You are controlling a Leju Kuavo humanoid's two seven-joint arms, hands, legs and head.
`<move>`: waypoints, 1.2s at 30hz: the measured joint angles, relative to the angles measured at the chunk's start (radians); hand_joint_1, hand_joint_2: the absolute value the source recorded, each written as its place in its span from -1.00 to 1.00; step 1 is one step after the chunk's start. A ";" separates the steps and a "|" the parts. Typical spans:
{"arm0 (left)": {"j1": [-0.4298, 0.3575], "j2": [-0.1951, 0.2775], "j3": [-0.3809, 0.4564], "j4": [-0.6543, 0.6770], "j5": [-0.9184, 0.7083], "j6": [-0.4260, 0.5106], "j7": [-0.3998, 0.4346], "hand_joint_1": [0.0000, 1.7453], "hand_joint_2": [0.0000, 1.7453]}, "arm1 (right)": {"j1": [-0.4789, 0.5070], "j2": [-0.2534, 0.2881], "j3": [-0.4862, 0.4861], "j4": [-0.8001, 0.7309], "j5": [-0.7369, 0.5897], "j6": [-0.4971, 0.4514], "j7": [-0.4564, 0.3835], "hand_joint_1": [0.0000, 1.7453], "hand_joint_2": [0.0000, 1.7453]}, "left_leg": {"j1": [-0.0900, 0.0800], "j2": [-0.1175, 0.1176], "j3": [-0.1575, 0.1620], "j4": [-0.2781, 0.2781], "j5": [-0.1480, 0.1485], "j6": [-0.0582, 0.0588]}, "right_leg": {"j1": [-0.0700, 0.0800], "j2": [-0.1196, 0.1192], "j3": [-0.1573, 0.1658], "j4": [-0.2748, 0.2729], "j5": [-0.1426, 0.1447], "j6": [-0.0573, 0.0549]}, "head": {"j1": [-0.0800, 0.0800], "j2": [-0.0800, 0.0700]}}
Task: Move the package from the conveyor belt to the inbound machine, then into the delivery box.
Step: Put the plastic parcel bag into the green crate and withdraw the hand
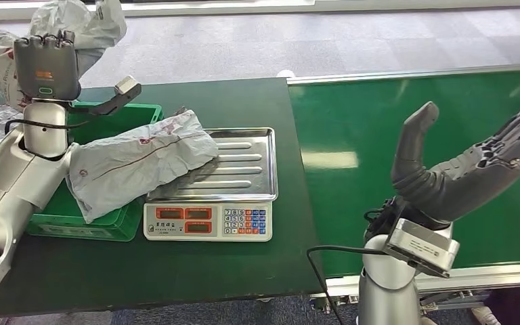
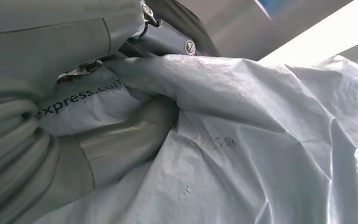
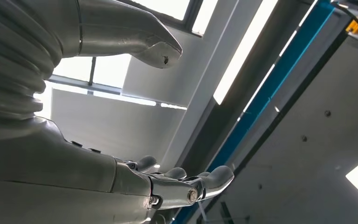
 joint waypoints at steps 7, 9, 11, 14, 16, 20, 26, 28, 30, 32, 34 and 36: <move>0.012 -0.082 0.066 0.226 0.037 -0.143 -0.213 0.11 1.00 | 0.014 -0.003 -0.011 -0.036 0.022 0.000 -0.001 -1.00 1.00 | 0.000 -0.001 0.000 0.001 0.000 0.000 | 0.000 -0.001 0.001 0.000 0.000 0.000 | 0.000 0.000; 0.024 -0.108 0.087 0.255 0.064 -0.168 -0.255 -0.89 1.00 | 0.015 -0.003 -0.011 -0.037 0.034 0.000 0.009 -1.00 1.00 | -0.001 -0.001 0.000 0.001 0.000 0.000 | -0.001 0.000 0.001 0.000 0.000 0.000 | 0.000 0.000; 0.039 -0.134 0.114 0.270 0.088 -0.197 -0.274 -1.00 1.00 | 0.015 -0.003 -0.011 -0.037 0.047 0.000 0.022 -1.00 1.00 | -0.001 -0.001 0.000 0.001 0.000 0.000 | -0.001 0.000 0.001 0.000 0.000 0.000 | 0.000 0.000; 0.058 -0.164 0.150 0.281 0.104 -0.216 -0.275 -1.00 0.50 | 0.015 -0.003 -0.011 -0.037 0.057 0.000 0.031 -1.00 1.00 | -0.001 -0.001 -0.001 0.001 -0.001 0.000 | -0.001 0.000 0.000 0.000 0.000 0.000 | 0.000 0.000; 0.063 -0.176 0.168 0.286 0.111 -0.218 -0.270 -1.00 -0.50 | 0.015 -0.003 -0.011 -0.037 0.061 0.000 0.035 -1.00 1.00 | -0.001 -0.001 -0.001 0.000 -0.001 0.000 | -0.001 0.000 0.000 0.000 0.000 0.000 | 0.000 0.000; 0.077 -0.197 0.220 0.271 0.145 -0.162 -0.255 -1.00 -1.00 | 0.015 -0.004 -0.011 -0.037 0.072 0.000 0.051 -1.00 1.00 | -0.001 -0.001 -0.001 0.000 -0.001 0.000 | -0.001 0.000 0.000 0.000 0.000 0.000 | 0.000 0.000; 0.174 -0.264 0.503 -0.042 0.482 0.084 -0.699 -1.00 -1.00 | 0.016 -0.004 -0.011 -0.029 0.064 0.000 0.071 -1.00 1.00 | -0.001 0.000 -0.001 0.001 -0.001 0.001 | -0.001 0.001 0.000 0.000 0.000 0.000 | 0.000 0.000; 0.201 -0.302 0.619 -0.155 0.691 0.090 -0.909 -1.00 -1.00 | 0.016 -0.004 -0.011 -0.019 0.060 0.000 0.072 -1.00 1.00 | -0.001 0.002 -0.001 0.001 -0.002 0.001 | -0.001 0.003 0.000 0.000 0.000 0.000 | 0.000 0.000; 0.227 -0.332 0.697 -0.252 0.835 0.091 -1.020 -1.00 -1.00 | 0.016 -0.004 -0.011 -0.007 0.054 0.001 0.068 -1.00 1.00 | -0.001 0.003 0.000 0.001 -0.002 0.001 | -0.001 0.004 0.000 0.000 0.000 0.000 | 0.000 0.000; 0.248 -0.354 0.755 -0.328 0.876 0.090 -1.048 -1.00 -1.00 | 0.016 -0.005 -0.011 0.002 0.050 0.001 0.066 -1.00 1.00 | -0.001 0.002 -0.001 0.001 -0.002 0.001 | -0.001 0.003 0.000 0.000 0.000 0.000 | 0.000 0.000; 0.262 -0.369 0.796 -0.382 0.896 0.089 -1.062 -1.00 -1.00 | 0.016 -0.005 -0.011 0.008 0.050 0.001 0.066 -1.00 1.00 | 0.000 0.001 -0.001 0.000 -0.002 0.001 | 0.000 0.002 0.000 0.000 0.000 0.000 | 0.000 0.000; 0.286 -0.381 0.813 -0.441 0.991 0.088 -1.096 -1.00 -1.00 | 0.016 -0.005 -0.011 0.016 0.044 0.001 0.071 -1.00 1.00 | 0.000 0.001 0.000 0.000 -0.002 0.001 | 0.000 0.002 0.000 0.000 0.000 0.000 | 0.000 0.000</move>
